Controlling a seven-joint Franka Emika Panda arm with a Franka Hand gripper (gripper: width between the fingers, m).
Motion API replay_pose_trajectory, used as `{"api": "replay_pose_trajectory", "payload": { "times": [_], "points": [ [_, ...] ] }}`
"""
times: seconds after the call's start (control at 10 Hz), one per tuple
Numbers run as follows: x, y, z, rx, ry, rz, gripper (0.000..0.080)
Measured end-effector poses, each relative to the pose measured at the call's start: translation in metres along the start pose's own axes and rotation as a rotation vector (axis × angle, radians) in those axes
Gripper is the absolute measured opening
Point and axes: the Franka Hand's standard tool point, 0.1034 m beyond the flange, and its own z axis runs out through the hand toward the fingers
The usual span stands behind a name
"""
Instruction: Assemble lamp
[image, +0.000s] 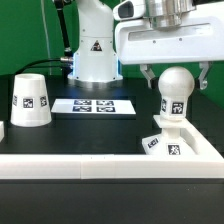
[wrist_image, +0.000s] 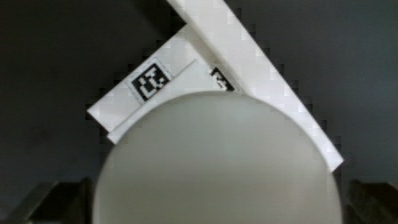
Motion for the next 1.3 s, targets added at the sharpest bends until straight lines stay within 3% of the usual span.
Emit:
{"api": "replay_pose_trajectory", "payload": {
  "times": [0.1, 0.4, 0.8, 1.3],
  "points": [
    [-0.0006, -0.0033, -0.0013, -0.020, 0.017, -0.166, 0.0699],
    [-0.0005, -0.0077, -0.0024, -0.045, 0.035, -0.514, 0.0699],
    [0.0015, -0.0041, -0.0012, -0.053, 0.026, -0.802, 0.0699],
    [0.0072, -0.0031, -0.0029, -0.113, 0.043, -1.401, 0.0699]
  ]
}}
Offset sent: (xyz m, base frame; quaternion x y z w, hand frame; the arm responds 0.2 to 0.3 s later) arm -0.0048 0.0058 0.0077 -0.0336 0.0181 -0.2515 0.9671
